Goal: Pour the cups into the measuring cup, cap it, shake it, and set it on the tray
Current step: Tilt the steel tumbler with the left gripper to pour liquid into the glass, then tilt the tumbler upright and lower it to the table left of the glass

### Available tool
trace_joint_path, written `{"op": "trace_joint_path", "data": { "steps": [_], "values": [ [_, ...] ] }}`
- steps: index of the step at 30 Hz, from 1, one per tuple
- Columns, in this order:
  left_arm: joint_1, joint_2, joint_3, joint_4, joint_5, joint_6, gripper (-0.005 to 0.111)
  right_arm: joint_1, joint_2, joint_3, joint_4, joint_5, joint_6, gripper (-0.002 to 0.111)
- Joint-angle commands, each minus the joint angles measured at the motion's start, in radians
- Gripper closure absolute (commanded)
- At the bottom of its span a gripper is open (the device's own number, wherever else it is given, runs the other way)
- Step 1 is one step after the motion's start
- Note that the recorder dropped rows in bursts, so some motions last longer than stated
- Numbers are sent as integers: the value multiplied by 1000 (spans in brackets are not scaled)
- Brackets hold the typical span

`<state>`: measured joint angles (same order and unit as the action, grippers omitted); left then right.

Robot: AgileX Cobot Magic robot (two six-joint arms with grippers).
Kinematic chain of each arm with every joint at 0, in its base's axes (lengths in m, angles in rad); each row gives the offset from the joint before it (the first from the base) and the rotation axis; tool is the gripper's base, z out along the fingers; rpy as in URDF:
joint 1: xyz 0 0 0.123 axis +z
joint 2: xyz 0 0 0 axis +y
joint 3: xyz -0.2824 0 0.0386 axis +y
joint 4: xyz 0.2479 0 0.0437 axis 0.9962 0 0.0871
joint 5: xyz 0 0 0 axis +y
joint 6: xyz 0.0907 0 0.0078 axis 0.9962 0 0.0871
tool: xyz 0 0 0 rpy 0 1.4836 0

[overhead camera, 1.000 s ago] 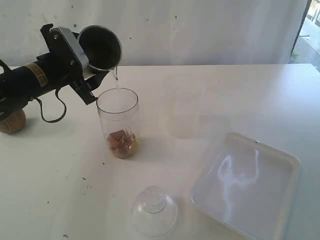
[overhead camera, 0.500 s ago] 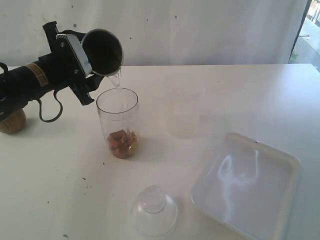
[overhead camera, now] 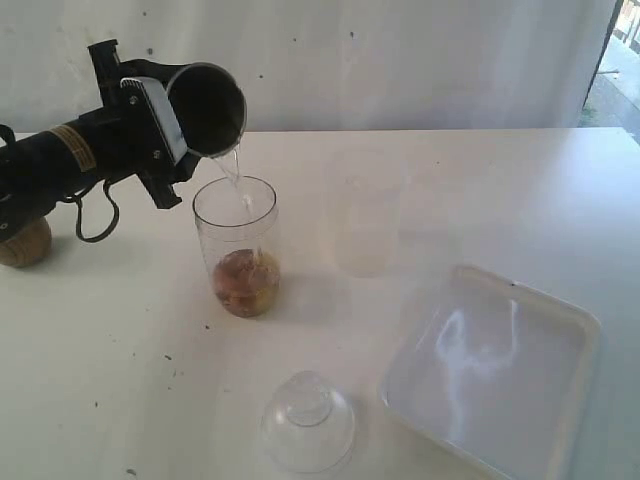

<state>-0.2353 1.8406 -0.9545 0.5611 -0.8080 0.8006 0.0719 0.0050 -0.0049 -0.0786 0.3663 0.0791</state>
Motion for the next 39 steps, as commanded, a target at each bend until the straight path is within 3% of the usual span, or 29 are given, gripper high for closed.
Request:
{"op": "trace_joint_path", "data": {
  "steps": [1,24,31,36,39],
  "values": [
    [2,-15,-13,-30,-23,38,107,-3,-5,5,-3,-15,4,108],
    [2,-15,-13,-30,-12,18,107,-3,-5,5,-1,-15,4,108],
    [2,-15,-13,-47,-8,-446,107,-3,-5,5,-3,-15,4,108],
    [2,-15,-13,-227,70,-836,107,-3,-5,5,-3,-15,4,108],
    [2,-15,-13,-374,178,-945,107,-3,-5,5,-3,-15,4,108]
  ]
}}
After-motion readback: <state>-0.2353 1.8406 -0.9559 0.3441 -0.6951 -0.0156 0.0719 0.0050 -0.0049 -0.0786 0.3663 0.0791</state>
